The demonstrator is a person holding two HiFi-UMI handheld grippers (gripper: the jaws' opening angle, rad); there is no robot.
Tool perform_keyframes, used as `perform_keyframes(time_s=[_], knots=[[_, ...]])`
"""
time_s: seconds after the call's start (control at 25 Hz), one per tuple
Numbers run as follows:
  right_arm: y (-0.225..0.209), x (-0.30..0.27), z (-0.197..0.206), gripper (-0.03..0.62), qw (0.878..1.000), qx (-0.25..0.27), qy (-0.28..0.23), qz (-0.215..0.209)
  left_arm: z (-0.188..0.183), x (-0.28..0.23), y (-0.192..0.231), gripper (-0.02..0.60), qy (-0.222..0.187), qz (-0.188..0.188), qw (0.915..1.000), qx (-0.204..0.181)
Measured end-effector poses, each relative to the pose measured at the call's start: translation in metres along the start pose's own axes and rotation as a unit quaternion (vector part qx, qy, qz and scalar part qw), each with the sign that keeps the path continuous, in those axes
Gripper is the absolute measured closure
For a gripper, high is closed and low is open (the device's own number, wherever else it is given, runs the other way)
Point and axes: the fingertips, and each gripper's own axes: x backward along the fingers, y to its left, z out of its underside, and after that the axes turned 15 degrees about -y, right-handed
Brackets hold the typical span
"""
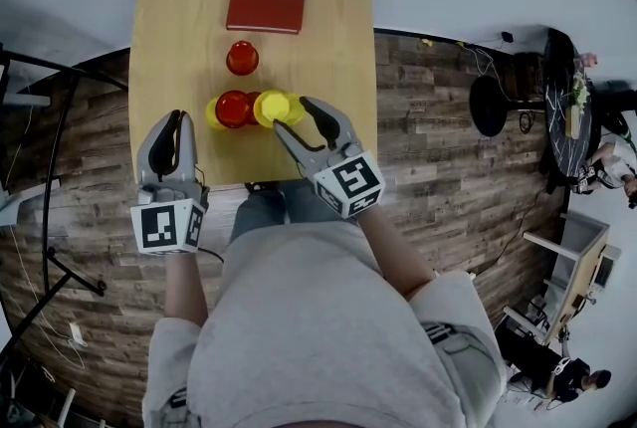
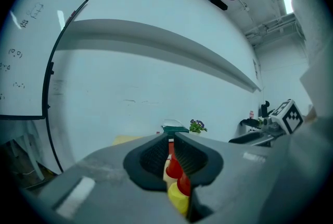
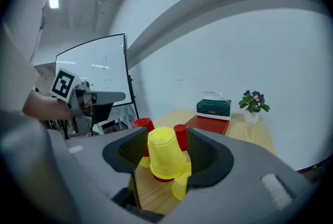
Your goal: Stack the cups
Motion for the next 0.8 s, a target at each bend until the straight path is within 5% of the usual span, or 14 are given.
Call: perform_keyframes(time_s=[0.28,0.56,0.8], knots=[[-0.067,-0.015,-0.021,0.363,1.000,0.004,0.023,0.013,-0.006,-0.003,0.002,0.577,-0.010,-0.023,0.9997,-0.005],[-0.092,-0.066,-0.005,0.364,0.993,-0.007,0.103,-0.063,-0.004,-0.004,0.004,0.577,-0.009,-0.054,0.9985,-0.006],[-0.079,-0.100,0.030,0.358,0.974,-0.007,0.170,-0.149,-0.003,0.000,0.010,0.577,-0.004,-0.089,0.9960,-0.011]])
